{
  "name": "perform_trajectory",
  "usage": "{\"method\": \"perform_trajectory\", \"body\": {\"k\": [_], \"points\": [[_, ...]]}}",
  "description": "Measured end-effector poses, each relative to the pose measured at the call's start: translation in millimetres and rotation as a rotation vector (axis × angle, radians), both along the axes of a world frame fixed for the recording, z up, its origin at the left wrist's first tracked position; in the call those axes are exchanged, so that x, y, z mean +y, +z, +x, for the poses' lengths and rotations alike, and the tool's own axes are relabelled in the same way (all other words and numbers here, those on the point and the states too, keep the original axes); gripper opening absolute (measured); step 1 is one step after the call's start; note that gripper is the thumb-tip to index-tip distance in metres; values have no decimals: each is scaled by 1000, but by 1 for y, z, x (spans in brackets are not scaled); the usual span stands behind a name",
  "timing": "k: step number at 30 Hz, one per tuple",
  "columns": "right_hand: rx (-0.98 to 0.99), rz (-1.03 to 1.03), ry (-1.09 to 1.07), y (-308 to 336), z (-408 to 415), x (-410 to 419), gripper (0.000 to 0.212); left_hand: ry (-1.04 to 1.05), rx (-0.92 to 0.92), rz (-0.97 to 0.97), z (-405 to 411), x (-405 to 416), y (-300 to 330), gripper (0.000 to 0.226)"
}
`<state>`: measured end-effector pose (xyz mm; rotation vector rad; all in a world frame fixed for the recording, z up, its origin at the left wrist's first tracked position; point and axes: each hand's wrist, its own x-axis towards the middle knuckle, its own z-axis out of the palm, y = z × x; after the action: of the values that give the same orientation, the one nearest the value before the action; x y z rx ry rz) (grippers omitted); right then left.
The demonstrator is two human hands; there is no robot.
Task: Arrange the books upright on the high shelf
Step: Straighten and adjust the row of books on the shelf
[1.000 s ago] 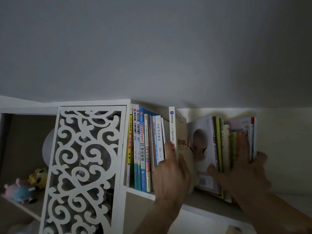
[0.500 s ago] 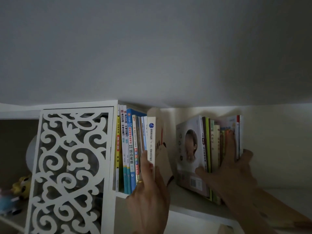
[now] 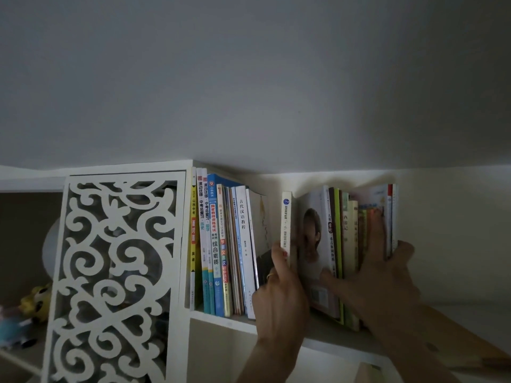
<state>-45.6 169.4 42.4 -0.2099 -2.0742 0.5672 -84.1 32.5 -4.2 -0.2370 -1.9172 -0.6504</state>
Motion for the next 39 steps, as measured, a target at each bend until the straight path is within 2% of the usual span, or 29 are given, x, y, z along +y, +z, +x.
{"method": "perform_trajectory", "body": {"k": [2, 5, 9, 10, 12, 14, 16, 18, 20, 22, 24, 28, 31, 33, 36, 39], "points": [[40, -2, -28, 0, -3, -13, 145, 32, -62, -30, -15, -1, 5, 55], [50, -2, -30, 0, -10, -35, 145, -30, -185, -64, -29, -8, 15, 76], [110, 76, 35, -4, -16, -46, 135, -141, -194, -18, -29, -18, 14, 91], [117, 108, 81, -6, -16, -43, 135, -137, -173, -26, -28, -22, 8, 91], [112, 96, 210, -9, -13, -33, 138, -35, 61, -119, -32, -29, -8, 85], [92, -93, 337, -17, -12, -25, 141, 70, 258, -180, -28, -38, -14, 77], [31, -277, 380, -27, -19, -21, 129, 93, 320, -216, -21, -49, -12, 69], [-23, -374, 342, -31, -32, -23, 103, 70, 245, -315, -25, -58, -8, 70], [15, -417, 286, -29, -44, -35, 86, 120, 179, -450, -39, -63, -5, 74], [109, -445, 277, -27, -51, -53, 82, 143, 125, -474, -50, -64, -1, 71], [164, -435, 280, -27, -54, -66, 82, 138, 92, -453, -52, -66, 1, 70], [98, -418, 355, -29, -57, -55, 69, 53, 117, -411, -40, -64, -1, 71], [22, -348, 417, -31, -55, -29, 55, -27, 153, -554, -33, -56, 0, 78], [26, -225, 357, -35, -48, -18, 51, 2, 142, -643, -38, -51, -3, 79], [85, -70, 245, -37, -36, -12, 51, 25, 93, -634, -41, -50, -5, 75], [32, 21, 204, -36, -30, -8, 39, 16, 87, -621, -38, -49, -6, 71]]}}
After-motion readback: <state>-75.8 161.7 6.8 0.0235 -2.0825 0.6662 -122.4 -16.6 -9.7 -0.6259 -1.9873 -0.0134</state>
